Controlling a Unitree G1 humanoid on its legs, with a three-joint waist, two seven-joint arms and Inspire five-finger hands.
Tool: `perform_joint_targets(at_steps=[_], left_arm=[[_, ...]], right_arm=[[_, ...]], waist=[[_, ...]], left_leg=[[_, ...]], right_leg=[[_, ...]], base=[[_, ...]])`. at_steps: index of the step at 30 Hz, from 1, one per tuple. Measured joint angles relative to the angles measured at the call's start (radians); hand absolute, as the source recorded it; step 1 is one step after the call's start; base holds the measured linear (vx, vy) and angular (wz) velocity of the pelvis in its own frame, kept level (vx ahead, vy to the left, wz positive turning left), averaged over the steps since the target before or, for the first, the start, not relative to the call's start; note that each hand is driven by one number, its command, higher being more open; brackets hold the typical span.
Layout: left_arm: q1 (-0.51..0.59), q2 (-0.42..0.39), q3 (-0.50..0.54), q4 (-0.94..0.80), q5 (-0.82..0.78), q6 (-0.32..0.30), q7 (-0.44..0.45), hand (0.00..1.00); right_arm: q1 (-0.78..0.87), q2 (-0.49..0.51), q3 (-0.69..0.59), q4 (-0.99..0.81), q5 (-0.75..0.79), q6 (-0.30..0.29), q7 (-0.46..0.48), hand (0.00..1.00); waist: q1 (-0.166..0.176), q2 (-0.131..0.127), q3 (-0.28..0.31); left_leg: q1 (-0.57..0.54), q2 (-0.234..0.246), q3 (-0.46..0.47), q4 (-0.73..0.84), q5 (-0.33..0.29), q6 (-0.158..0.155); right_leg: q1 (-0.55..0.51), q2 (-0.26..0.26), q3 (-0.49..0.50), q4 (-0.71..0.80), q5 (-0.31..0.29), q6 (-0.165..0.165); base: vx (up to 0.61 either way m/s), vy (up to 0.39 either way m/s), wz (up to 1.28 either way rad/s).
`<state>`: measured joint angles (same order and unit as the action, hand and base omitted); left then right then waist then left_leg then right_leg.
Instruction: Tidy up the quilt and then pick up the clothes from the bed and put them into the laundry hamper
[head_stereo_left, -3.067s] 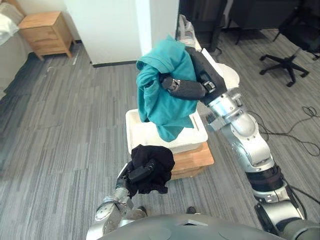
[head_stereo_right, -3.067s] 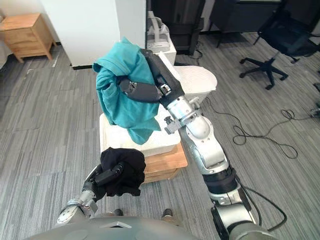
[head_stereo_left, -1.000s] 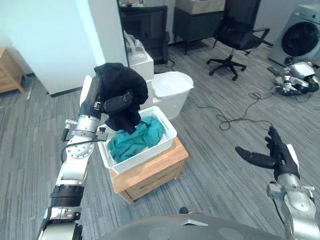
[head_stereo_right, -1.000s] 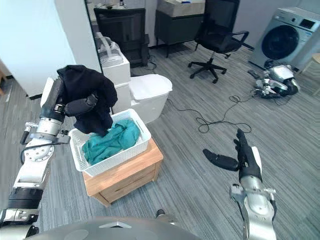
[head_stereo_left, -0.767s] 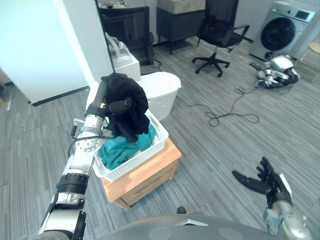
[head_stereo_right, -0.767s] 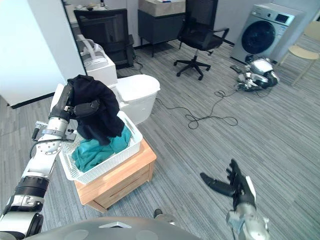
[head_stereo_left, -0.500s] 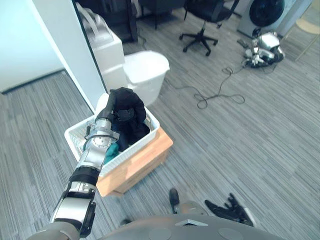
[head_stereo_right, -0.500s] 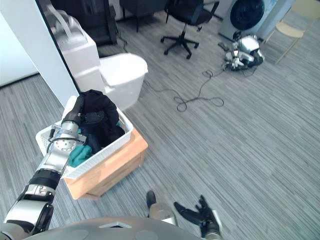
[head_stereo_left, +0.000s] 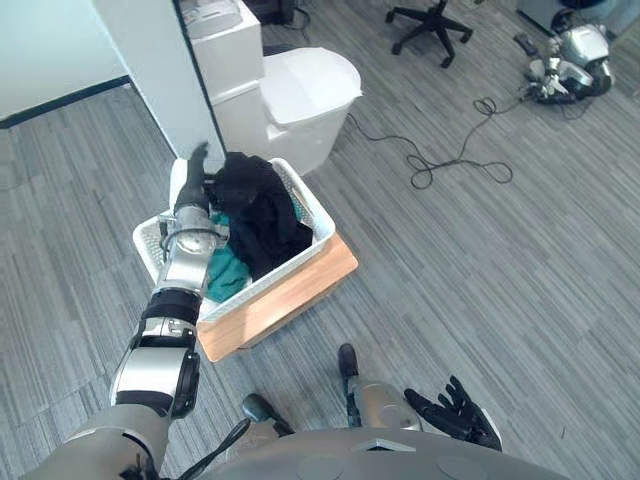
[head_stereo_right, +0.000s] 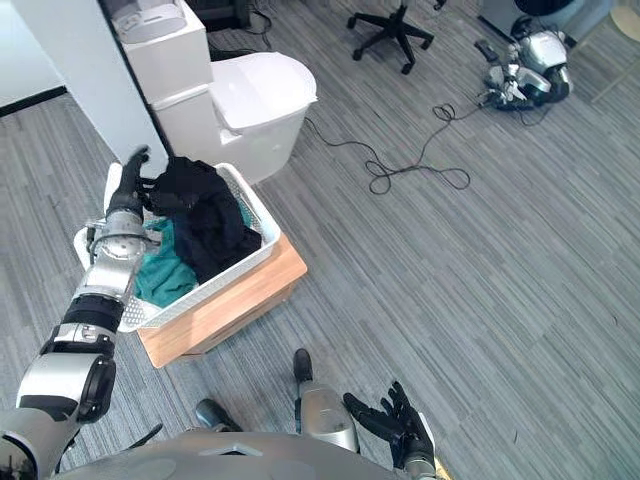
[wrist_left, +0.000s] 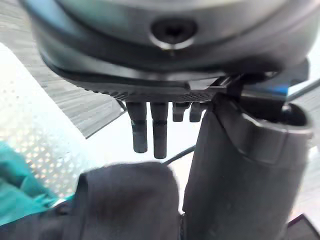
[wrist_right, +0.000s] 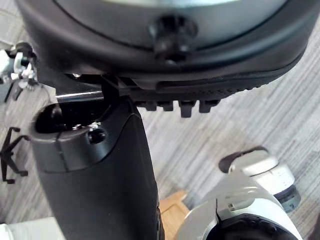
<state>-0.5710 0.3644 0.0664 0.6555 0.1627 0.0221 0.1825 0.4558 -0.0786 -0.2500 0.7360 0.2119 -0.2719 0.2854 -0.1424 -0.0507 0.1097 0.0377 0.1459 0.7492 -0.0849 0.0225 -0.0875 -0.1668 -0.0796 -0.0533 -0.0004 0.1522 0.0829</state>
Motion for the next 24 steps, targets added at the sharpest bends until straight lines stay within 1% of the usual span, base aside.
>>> perform_joint_targets(at_steps=[1,2,3,4,5,6,7,8,9,10,11,12,13,15,16,18,19,20,22,23,24], left_arm=[[0.000,0.014,0.010,-0.020,-0.054,-0.001,-0.045,1.00],[0.000,0.023,0.011,-0.029,-0.083,-0.001,-0.071,1.00],[0.007,0.040,0.012,-0.049,-0.134,-0.001,-0.138,1.00],[0.039,0.054,0.016,-0.085,-0.192,-0.001,-0.211,1.00],[0.057,0.057,0.018,-0.101,-0.215,0.001,-0.242,1.00],[0.116,0.067,0.017,-0.152,-0.274,0.004,-0.326,1.00],[0.145,0.069,0.017,-0.174,-0.289,0.005,-0.359,1.00],[0.208,0.067,0.009,-0.209,-0.319,0.005,-0.409,1.00],[0.269,0.064,0.000,-0.241,-0.342,0.005,-0.438,1.00],[0.297,0.062,-0.001,-0.251,-0.359,0.005,-0.448,1.00],[0.357,0.053,0.002,-0.280,-0.374,0.005,-0.453,1.00],[0.424,0.033,0.018,-0.309,-0.408,0.005,-0.447,1.00],[0.458,0.021,0.027,-0.327,-0.422,0.005,-0.440,1.00],[0.601,-0.017,0.063,-0.374,-0.443,0.002,-0.398,1.00],[0.636,-0.033,0.078,-0.373,-0.443,0.002,-0.383,1.00],[0.751,-0.086,0.138,-0.355,-0.430,0.002,-0.299,1.00],[0.797,-0.116,0.183,-0.302,-0.430,0.004,-0.262,1.00],[0.814,-0.131,0.207,-0.266,-0.430,0.003,-0.246,1.00],[0.870,-0.191,0.347,-0.082,-0.448,0.000,-0.202,1.00],[0.885,-0.202,0.383,-0.037,-0.464,-0.004,-0.199,1.00],[0.910,-0.221,0.450,0.053,-0.522,-0.006,-0.205,1.00]], right_arm=[[-0.001,-0.002,-0.007,0.005,-0.001,0.000,0.001,1.00],[-0.001,-0.002,-0.010,0.006,-0.001,0.000,0.001,1.00],[-0.001,-0.003,-0.016,0.007,-0.005,0.000,-0.002,1.00],[-0.002,-0.005,-0.016,0.006,-0.012,0.001,-0.014,1.00],[-0.003,-0.005,-0.016,0.006,-0.012,0.002,-0.020,1.00],[-0.007,-0.005,-0.016,0.006,-0.015,0.009,-0.034,1.00],[-0.012,-0.005,-0.016,0.006,-0.021,0.016,-0.040,1.00],[-0.020,-0.006,-0.016,0.006,-0.033,0.031,-0.053,1.00],[-0.034,-0.006,-0.016,0.007,-0.048,0.046,-0.064,1.00],[-0.041,-0.005,-0.016,0.007,-0.048,0.050,-0.068,1.00],[-0.050,-0.005,-0.016,0.007,-0.048,0.051,-0.075,1.00],[-0.054,-0.005,-0.016,0.007,-0.048,0.051,-0.084,1.00],[-0.055,-0.005,-0.016,0.007,-0.048,0.051,-0.091,1.00],[-0.060,-0.005,-0.016,0.006,-0.045,0.050,-0.118,1.00],[-0.062,-0.005,-0.016,0.006,-0.042,0.050,-0.127,1.00],[-0.087,-0.001,-0.014,0.004,-0.011,0.050,-0.162,1.00],[-0.102,0.005,-0.013,0.000,0.014,0.048,-0.178,1.00],[-0.110,0.007,-0.011,0.000,0.028,0.048,-0.186,1.00],[-0.134,0.022,-0.005,0.000,0.045,0.046,-0.204,1.00],[-0.139,0.028,-0.002,0.002,0.046,0.044,-0.211,1.00],[-0.154,0.044,-0.002,0.015,0.054,0.039,-0.223,1.00]], waist=[[0.007,0.006,0.002],[0.009,0.010,0.004],[0.016,0.017,0.006],[0.028,0.023,0.005],[0.032,0.026,0.003],[0.037,0.033,-0.002],[0.041,0.036,-0.003],[0.055,0.044,-0.018],[0.059,0.050,-0.025],[0.059,0.051,-0.026],[0.065,0.054,-0.030],[0.074,0.060,-0.033],[0.081,0.061,-0.033],[0.110,0.058,-0.049],[0.114,0.059,-0.059],[0.123,0.061,-0.083],[0.138,0.063,-0.092],[0.141,0.062,-0.094],[0.148,0.059,-0.100],[0.151,0.057,-0.101],[0.159,0.057,-0.101]], left_leg=[[0.011,0.001,-0.010,-0.001,-0.006,0.001],[0.017,0.002,-0.017,-0.003,-0.006,0.001],[0.030,0.002,-0.025,-0.004,-0.018,0.002],[0.045,0.002,-0.026,-0.004,-0.021,0.002],[0.053,0.002,-0.027,-0.004,-0.022,0.001],[0.067,-0.001,-0.036,-0.004,-0.025,-0.001],[0.076,-0.002,-0.038,-0.004,-0.027,-0.002],[0.079,-0.005,-0.039,-0.004,-0.026,-0.002],[0.080,-0.009,-0.050,-0.004,-0.018,-0.002],[0.080,-0.012,-0.058,-0.004,-0.018,-0.001],[0.080,-0.019,-0.070,-0.004,-0.017,-0.001],[0.085,-0.019,-0.082,-0.004,-0.016,0.000],[0.093,-0.020,-0.086,-0.003,-0.013,-0.001],[0.113,-0.026,-0.110,-0.001,-0.011,-0.002],[0.111,-0.027,-0.118,-0.001,-0.011,-0.002],[0.110,-0.027,-0.130,-0.003,-0.010,-0.001],[0.110,-0.026,-0.133,-0.004,-0.010,-0.002],[0.110,-0.026,-0.136,-0.004,-0.010,-0.002],[0.111,-0.025,-0.150,-0.004,-0.011,-0.002],[0.112,-0.025,-0.152,-0.004,-0.012,-0.002],[0.112,-0.024,-0.157,-0.004,-0.015,-0.005]], right_leg=[[0.019,0.000,-0.006,-0.001,-0.001,-0.001],[0.030,-0.002,-0.011,-0.002,-0.001,-0.001],[0.051,-0.004,-0.028,-0.002,-0.004,-0.006],[0.071,-0.004,-0.034,-0.005,-0.008,-0.011],[0.081,-0.005,-0.037,-0.007,-0.010,-0.014],[0.108,-0.008,-0.052,-0.018,-0.017,-0.024],[0.120,-0.009,-0.055,-0.022,-0.020,-0.029],[0.126,-0.011,-0.056,-0.027,-0.027,-0.037],[0.142,-0.016,-0.066,-0.042,-0.029,-0.038],[0.150,-0.019,-0.075,-0.050,-0.031,-0.036],[0.161,-0.027,-0.090,-0.058,-0.040,-0.029],[0.173,-0.028,-0.104,-0.060,-0.046,-0.029],[0.182,-0.030,-0.112,-0.060,-0.051,-0.026],[0.215,-0.039,-0.143,-0.057,-0.083,-0.017],[0.218,-0.040,-0.152,-0.056,-0.087,-0.015],[0.223,-0.042,-0.169,-0.054,-0.098,-0.018],[0.224,-0.042,-0.173,-0.054,-0.101,-0.019],[0.225,-0.042,-0.177,-0.054,-0.104,-0.019],[0.232,-0.042,-0.194,-0.055,-0.116,-0.020],[0.236,-0.042,-0.196,-0.056,-0.117,-0.020],[0.242,-0.042,-0.202,-0.057,-0.120,-0.018]], base=[[-0.02,0.019,0.22],[-0.02,0.029,0.32],[-0.03,0.032,0.25],[-0.03,0.033,0.18],[-0.02,0.023,0.16],[-0.01,0.014,0.16],[-0.01,0.008,0.15],[-0.01,-0.003,0.13],[-0.02,-0.006,0.17],[-0.03,-0.012,0.29],[-0.04,-0.009,0.30],[-0.04,-0.011,0.28],[-0.02,-0.015,0.24],[-0.01,-0.021,0.29],[-0.02,-0.022,0.36],[-0.03,-0.026,0.20],[-0.04,-0.027,0.05],[-0.04,-0.029,0.13],[-0.05,-0.027,0.17],[-0.02,-0.025,0.13],[0.02,-0.022,0.11]])
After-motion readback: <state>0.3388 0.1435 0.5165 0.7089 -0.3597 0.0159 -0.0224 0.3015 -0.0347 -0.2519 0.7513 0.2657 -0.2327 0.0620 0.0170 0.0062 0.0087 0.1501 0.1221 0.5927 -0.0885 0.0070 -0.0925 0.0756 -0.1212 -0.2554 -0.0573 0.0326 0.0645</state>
